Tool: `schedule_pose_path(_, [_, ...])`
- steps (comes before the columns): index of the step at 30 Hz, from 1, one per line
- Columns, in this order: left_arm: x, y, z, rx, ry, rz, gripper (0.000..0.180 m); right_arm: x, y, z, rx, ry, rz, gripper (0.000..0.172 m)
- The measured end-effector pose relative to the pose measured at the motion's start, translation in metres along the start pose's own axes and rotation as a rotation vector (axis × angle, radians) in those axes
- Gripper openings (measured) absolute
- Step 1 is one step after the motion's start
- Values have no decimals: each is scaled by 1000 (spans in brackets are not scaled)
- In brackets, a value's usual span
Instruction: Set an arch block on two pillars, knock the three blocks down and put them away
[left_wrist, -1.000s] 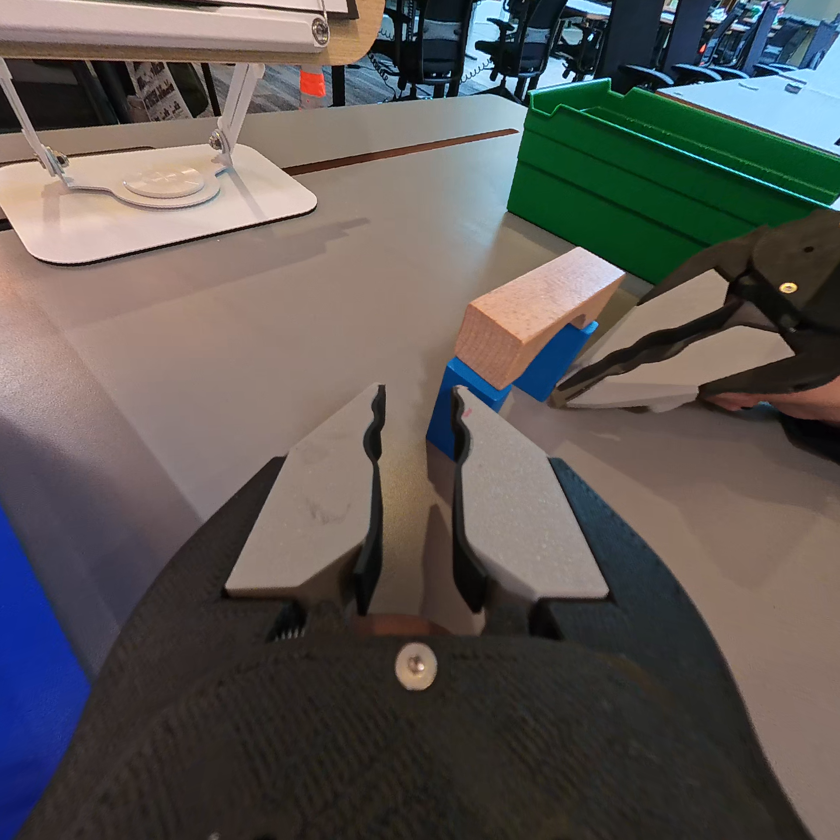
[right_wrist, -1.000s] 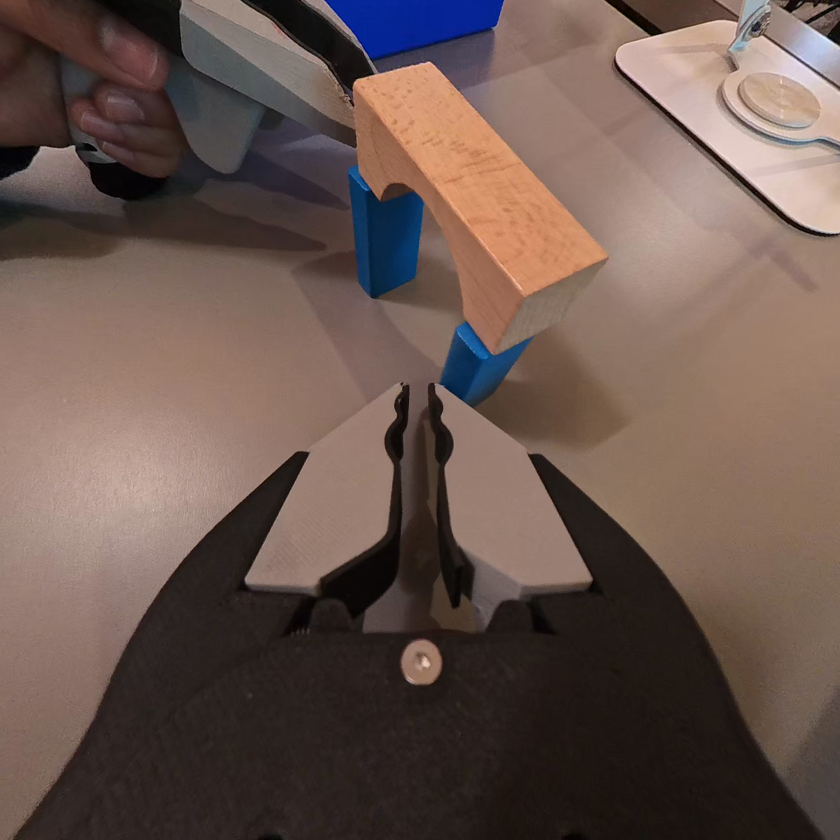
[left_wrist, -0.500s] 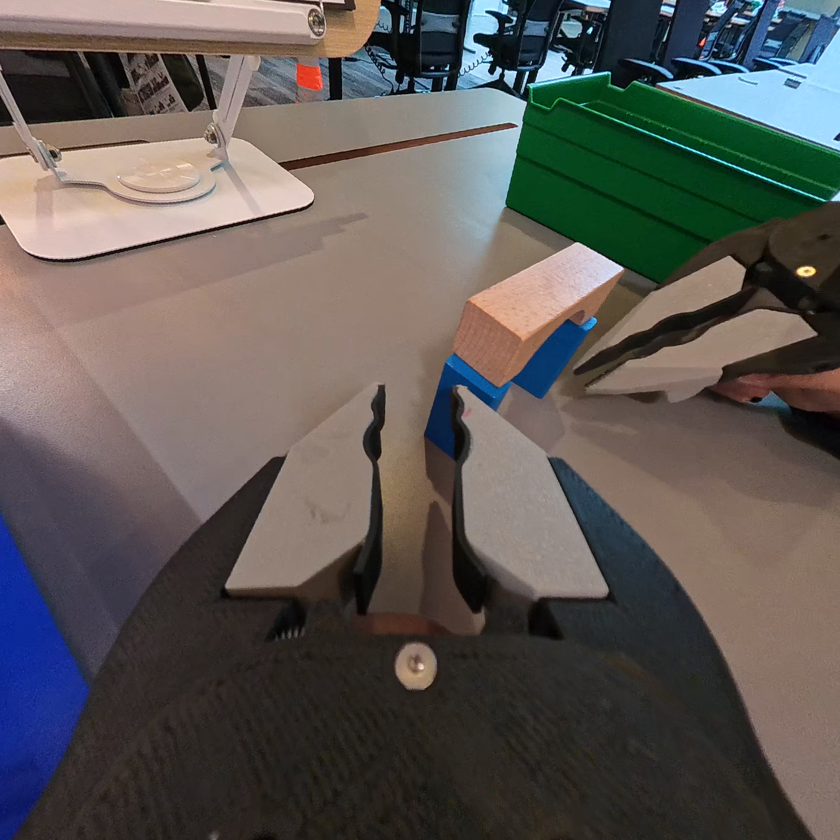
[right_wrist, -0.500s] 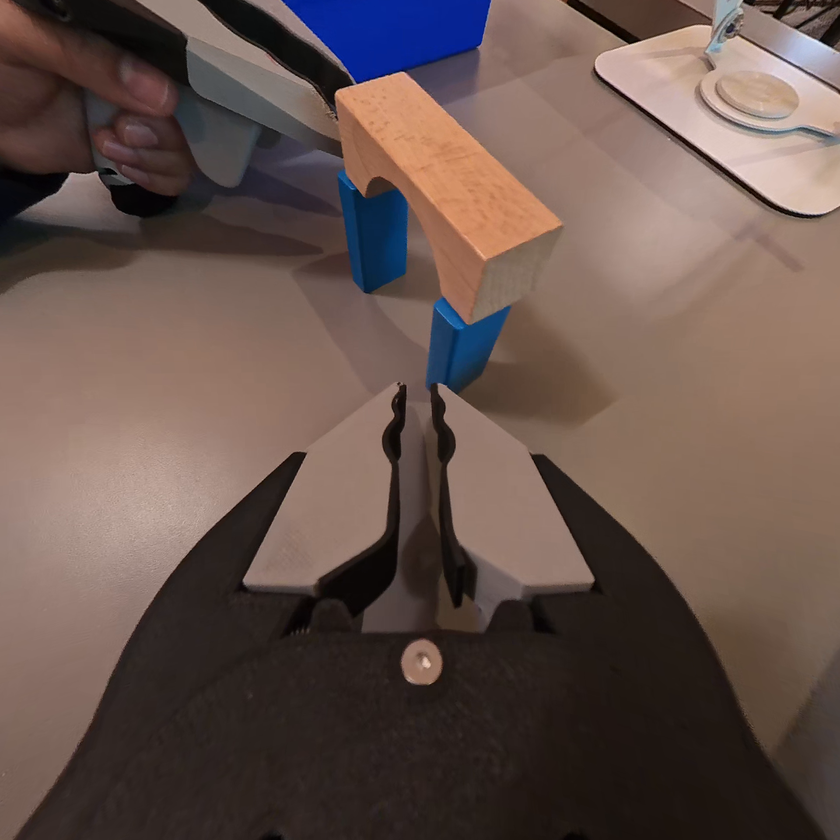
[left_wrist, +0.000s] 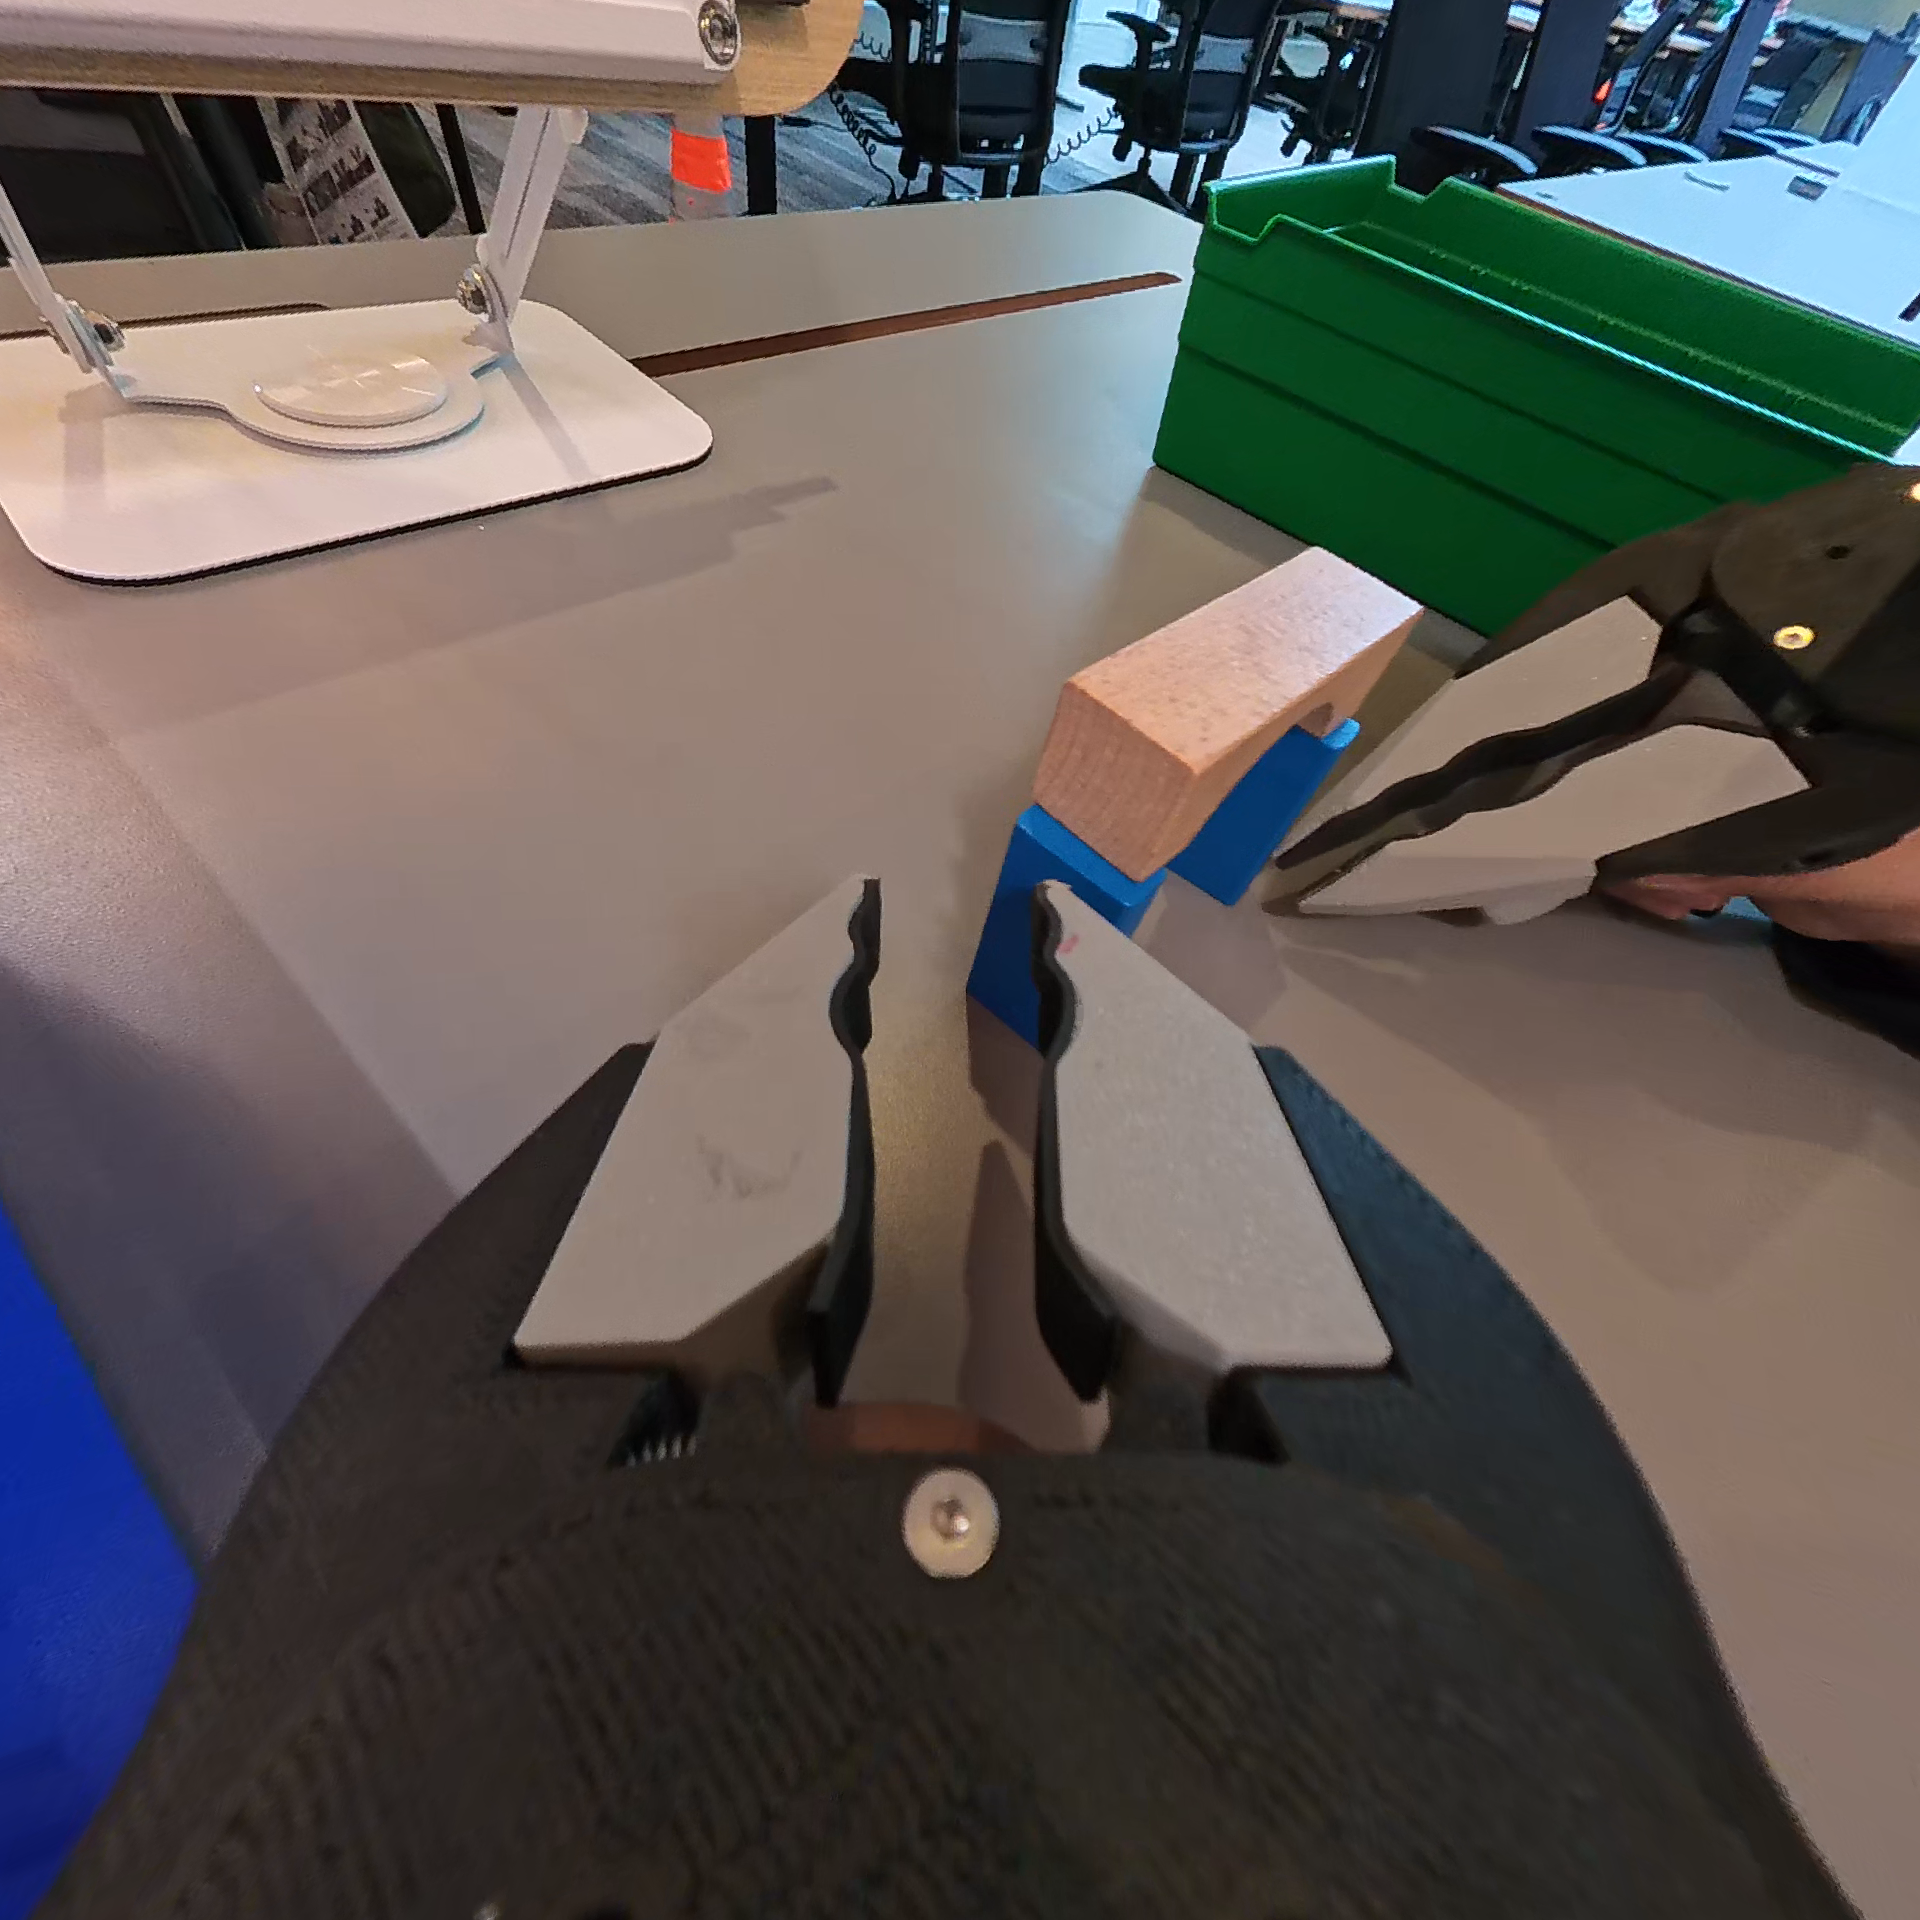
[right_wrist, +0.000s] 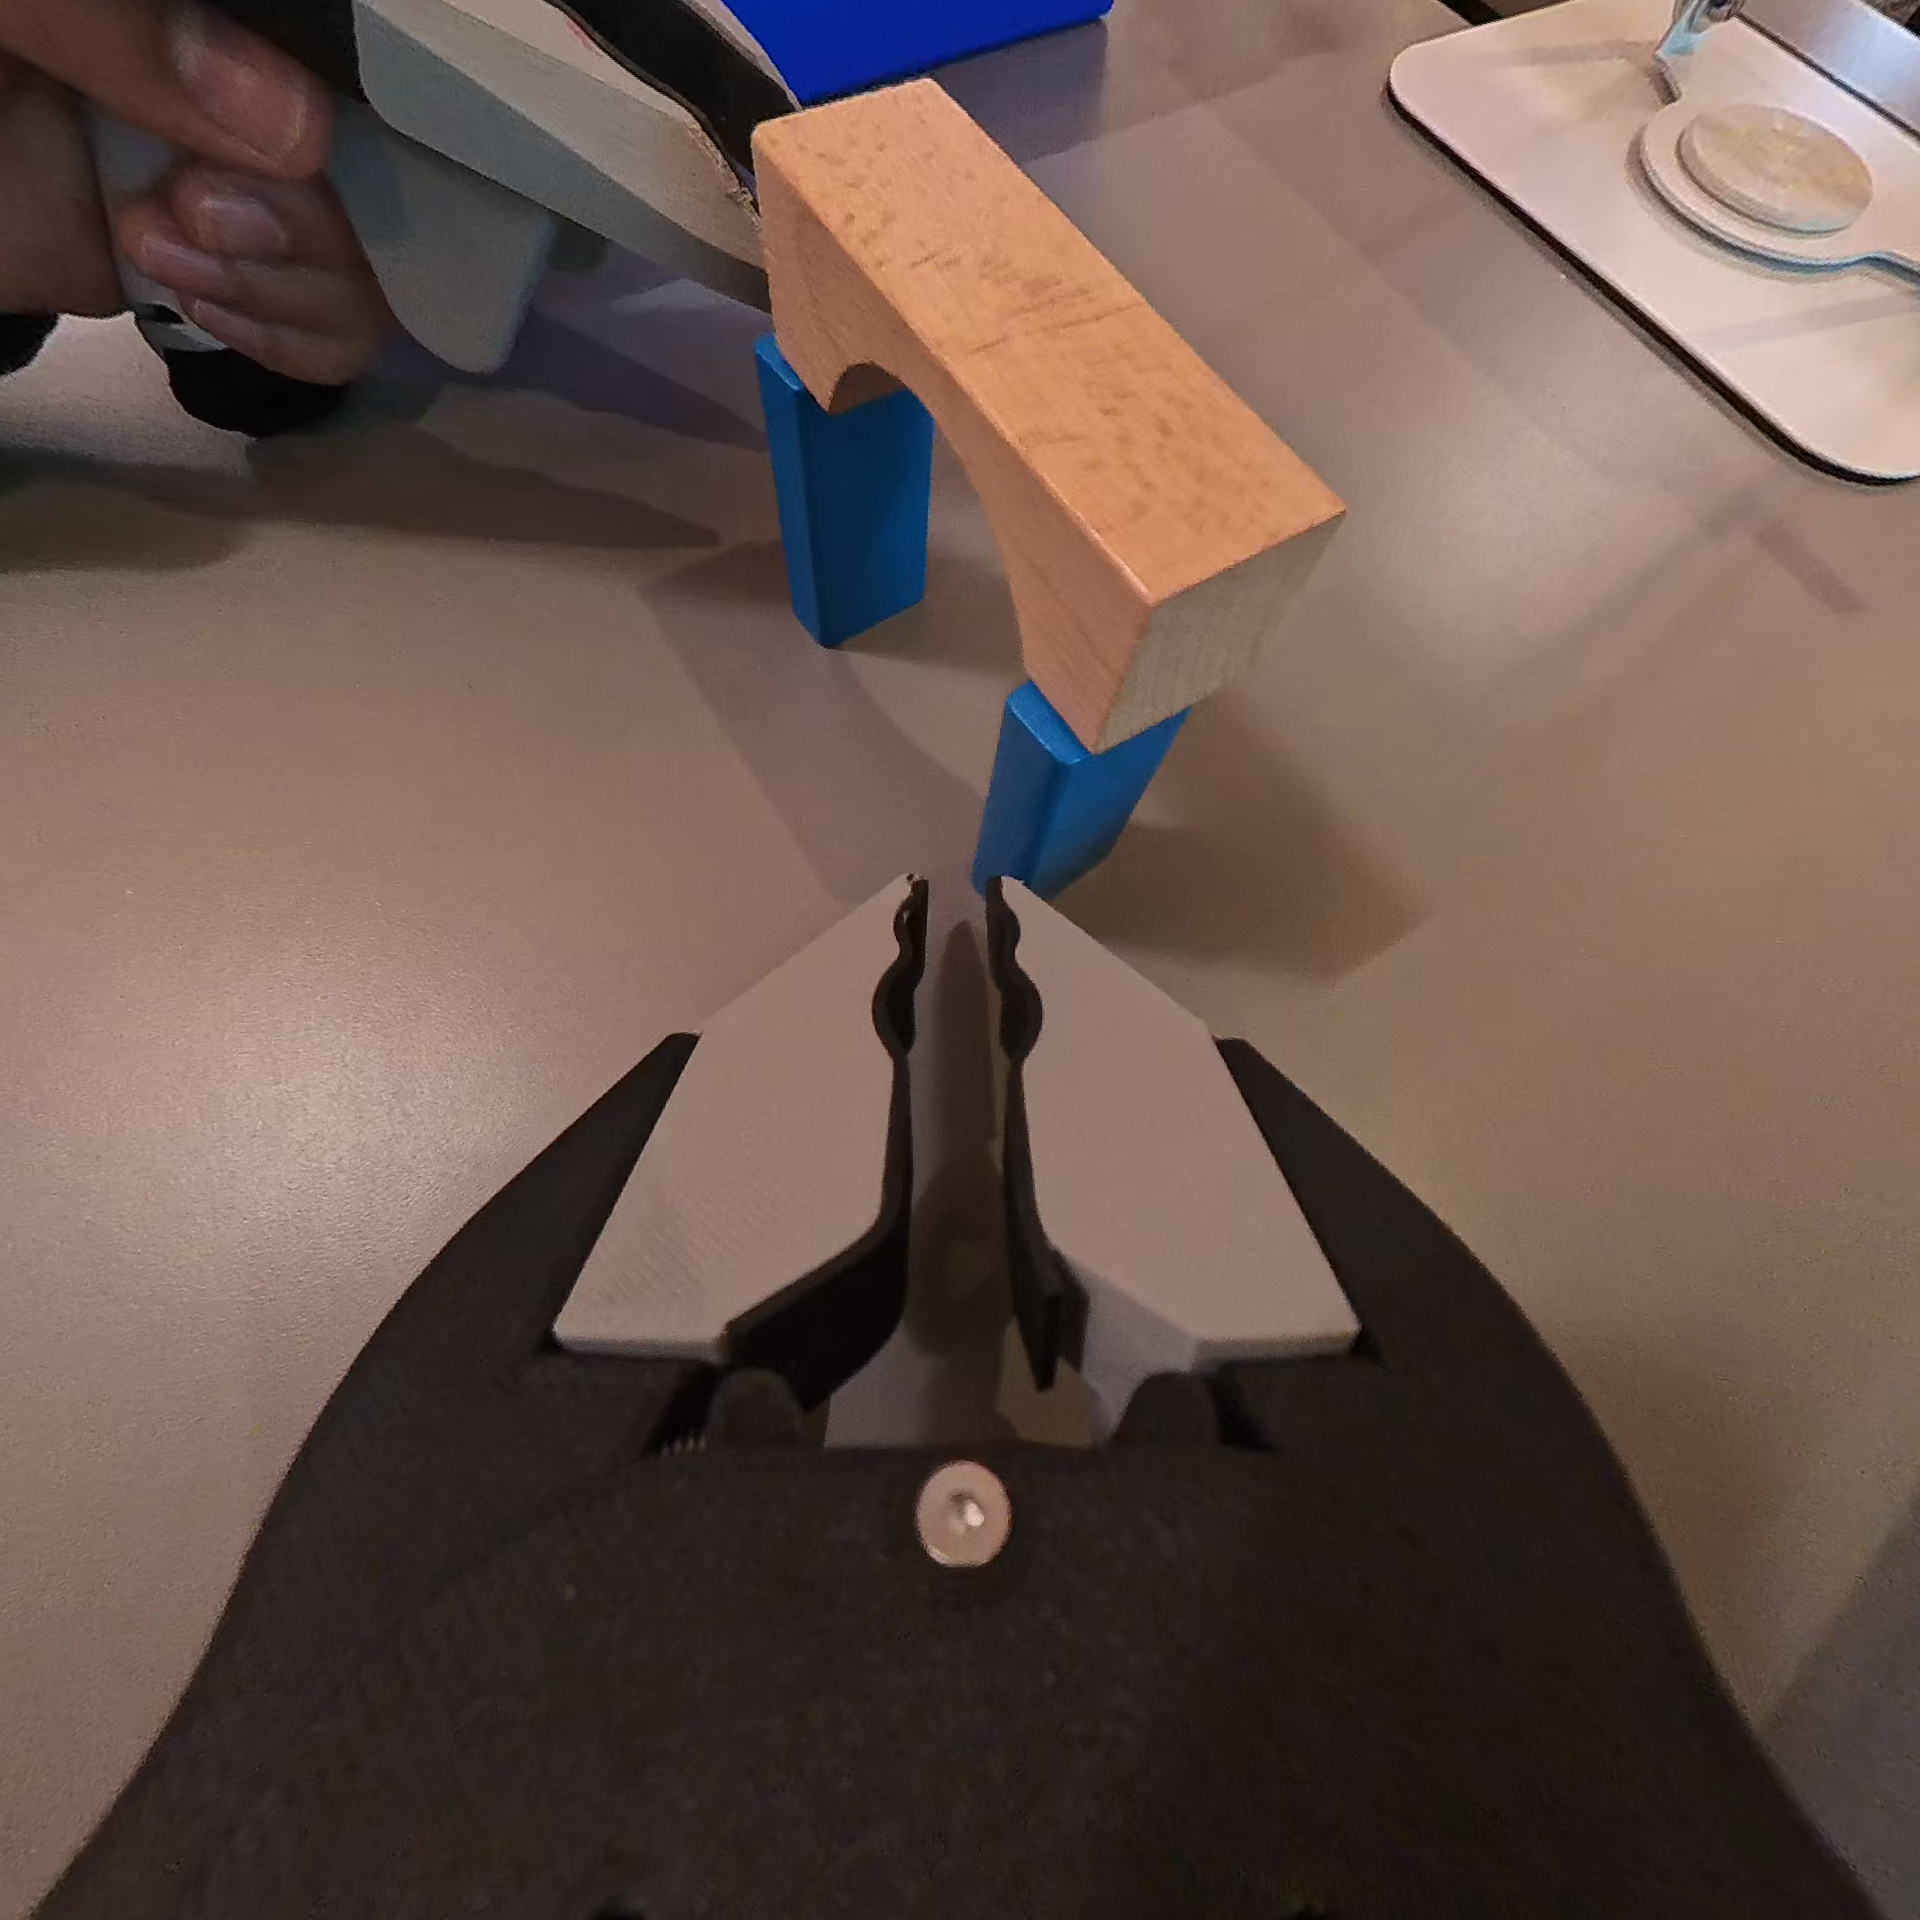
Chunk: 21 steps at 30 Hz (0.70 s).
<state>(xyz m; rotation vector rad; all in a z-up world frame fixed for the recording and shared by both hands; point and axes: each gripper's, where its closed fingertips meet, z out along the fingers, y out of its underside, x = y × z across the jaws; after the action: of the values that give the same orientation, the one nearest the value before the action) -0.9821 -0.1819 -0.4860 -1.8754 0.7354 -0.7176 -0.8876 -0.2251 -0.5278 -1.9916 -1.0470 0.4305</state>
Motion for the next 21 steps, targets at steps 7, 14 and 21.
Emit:
schedule_pose_path(7, [0,0,0,0,1,-1,26,7,0,-8,35,2,57,9])
schedule_pose_path(14, [1,0,0,-2,1,3,27,8,3,-3,-2,17,41,9])
schedule_pose_path(21, [0,0,0,-3,1,-1,27,4,3,1,-17,22,7,9])
